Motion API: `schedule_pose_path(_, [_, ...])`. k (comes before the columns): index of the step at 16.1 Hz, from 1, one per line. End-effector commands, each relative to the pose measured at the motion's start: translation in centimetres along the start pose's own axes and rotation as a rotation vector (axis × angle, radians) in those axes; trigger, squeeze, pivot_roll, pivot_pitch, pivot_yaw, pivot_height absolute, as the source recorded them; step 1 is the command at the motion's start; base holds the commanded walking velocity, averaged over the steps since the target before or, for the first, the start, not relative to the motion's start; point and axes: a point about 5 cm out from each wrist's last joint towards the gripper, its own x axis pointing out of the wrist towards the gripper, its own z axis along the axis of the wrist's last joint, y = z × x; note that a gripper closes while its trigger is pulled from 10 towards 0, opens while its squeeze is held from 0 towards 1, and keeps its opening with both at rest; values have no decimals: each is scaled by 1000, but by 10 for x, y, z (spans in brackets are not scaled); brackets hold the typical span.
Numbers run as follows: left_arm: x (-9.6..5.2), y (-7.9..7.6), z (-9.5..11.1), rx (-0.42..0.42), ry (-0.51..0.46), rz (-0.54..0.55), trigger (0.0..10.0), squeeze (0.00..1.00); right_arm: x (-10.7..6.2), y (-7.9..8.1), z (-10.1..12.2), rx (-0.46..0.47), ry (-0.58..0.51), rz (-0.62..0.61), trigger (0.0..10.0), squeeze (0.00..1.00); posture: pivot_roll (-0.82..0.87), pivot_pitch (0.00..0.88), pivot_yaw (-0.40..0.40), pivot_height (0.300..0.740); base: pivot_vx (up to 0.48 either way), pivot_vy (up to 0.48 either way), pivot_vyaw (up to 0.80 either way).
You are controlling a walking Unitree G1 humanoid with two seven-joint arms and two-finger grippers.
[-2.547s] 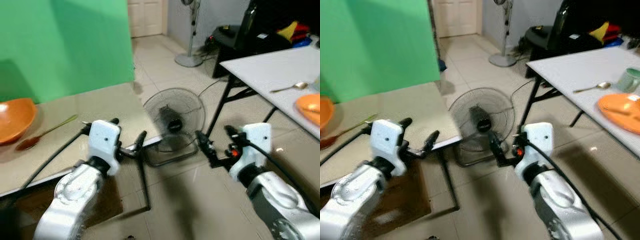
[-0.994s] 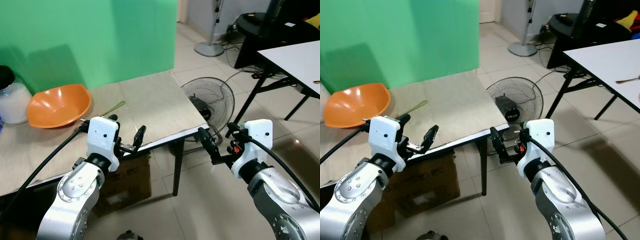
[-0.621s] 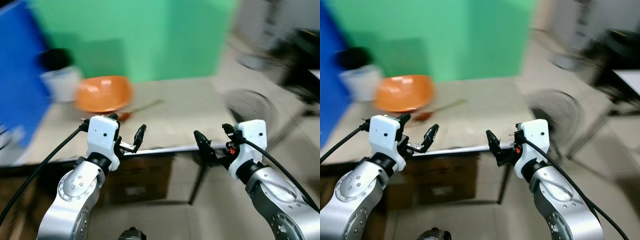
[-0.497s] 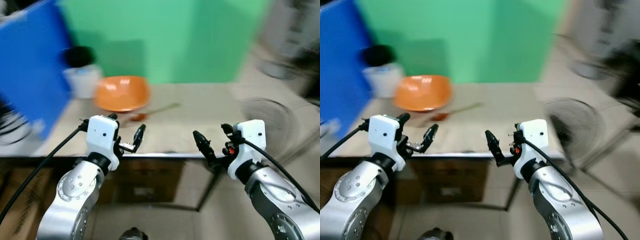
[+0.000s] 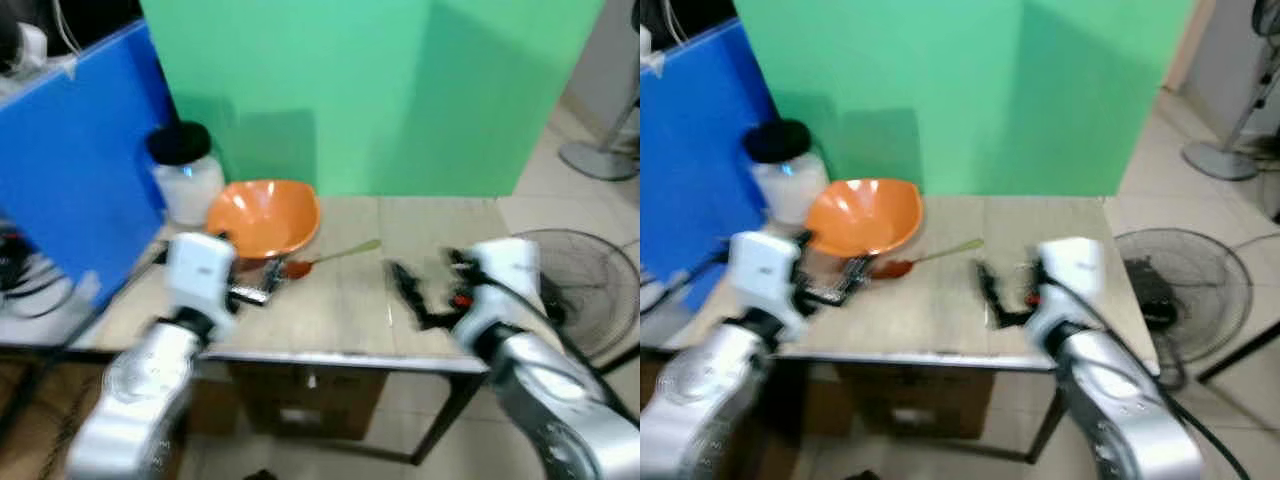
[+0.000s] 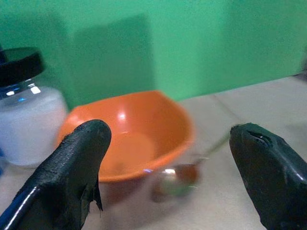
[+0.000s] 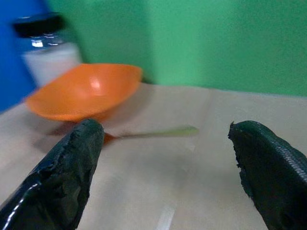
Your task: Setting the table
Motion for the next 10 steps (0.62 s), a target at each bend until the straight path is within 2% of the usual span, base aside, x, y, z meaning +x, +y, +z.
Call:
schedule_pose_path(1, [2, -9, 3, -11, -15, -39, 10000, 0, -4, -7, -1, -30, 13, -9, 10000, 0, 90, 0, 28, 740, 345, 0, 613])
schedule_pose_path(4, [2, -15, 4, -14, -20, -69, 10000, 0, -3, -12, 2, -83, 23, 28, 10000, 0, 91, 0, 26, 740, 320, 0, 800])
schedule_pose_path(6, [2, -17, 4, -3, -17, -81, 10000, 0, 1, -18, 3, -100, 28, 28, 10000, 0, 93, 0, 22, 740, 264, 0, 0])
schedule_pose_path(10, [1, -25, 2, 28, -8, -134, 10000, 0, 12, -30, 5, -187, 43, 126, 10000, 0, 99, 0, 13, 740, 0, 0, 0])
